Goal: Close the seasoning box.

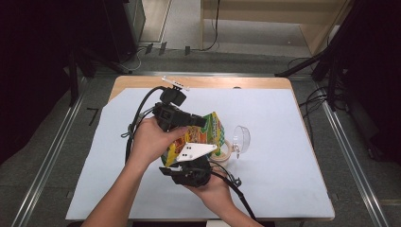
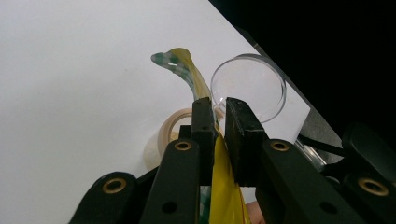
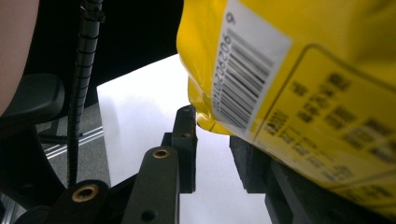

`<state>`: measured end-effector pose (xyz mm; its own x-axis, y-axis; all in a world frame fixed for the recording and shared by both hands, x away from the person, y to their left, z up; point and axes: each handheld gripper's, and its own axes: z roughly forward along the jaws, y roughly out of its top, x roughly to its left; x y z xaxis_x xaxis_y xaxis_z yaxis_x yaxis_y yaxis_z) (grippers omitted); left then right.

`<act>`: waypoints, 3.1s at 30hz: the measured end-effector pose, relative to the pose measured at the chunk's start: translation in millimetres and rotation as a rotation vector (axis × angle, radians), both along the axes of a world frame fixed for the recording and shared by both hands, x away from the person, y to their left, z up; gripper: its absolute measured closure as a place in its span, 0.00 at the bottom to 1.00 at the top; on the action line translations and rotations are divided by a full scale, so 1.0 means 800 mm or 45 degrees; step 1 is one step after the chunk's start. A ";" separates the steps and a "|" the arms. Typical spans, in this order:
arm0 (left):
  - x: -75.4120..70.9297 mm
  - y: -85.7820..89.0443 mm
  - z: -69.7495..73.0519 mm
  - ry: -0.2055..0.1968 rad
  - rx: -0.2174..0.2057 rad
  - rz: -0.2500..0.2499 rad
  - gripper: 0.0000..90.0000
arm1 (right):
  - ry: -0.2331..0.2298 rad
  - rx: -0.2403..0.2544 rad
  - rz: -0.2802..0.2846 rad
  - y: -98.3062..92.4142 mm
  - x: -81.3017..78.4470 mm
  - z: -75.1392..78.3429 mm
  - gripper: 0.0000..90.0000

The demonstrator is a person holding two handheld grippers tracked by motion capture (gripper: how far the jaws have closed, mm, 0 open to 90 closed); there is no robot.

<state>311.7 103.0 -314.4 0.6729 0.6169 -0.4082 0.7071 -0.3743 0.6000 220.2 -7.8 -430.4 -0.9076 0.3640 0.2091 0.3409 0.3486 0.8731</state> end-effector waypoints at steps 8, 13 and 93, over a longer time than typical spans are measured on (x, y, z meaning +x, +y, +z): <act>0.000 0.000 0.000 0.000 0.002 0.000 0.92 | 0.008 0.007 -0.003 0.000 0.000 0.001 0.81; 0.000 0.000 0.000 -0.004 0.009 0.006 0.91 | 0.004 0.010 0.001 0.001 -0.002 0.002 0.81; -0.005 -0.003 0.007 -0.017 0.022 -0.006 0.90 | 0.012 0.025 0.005 0.002 -0.003 0.006 0.80</act>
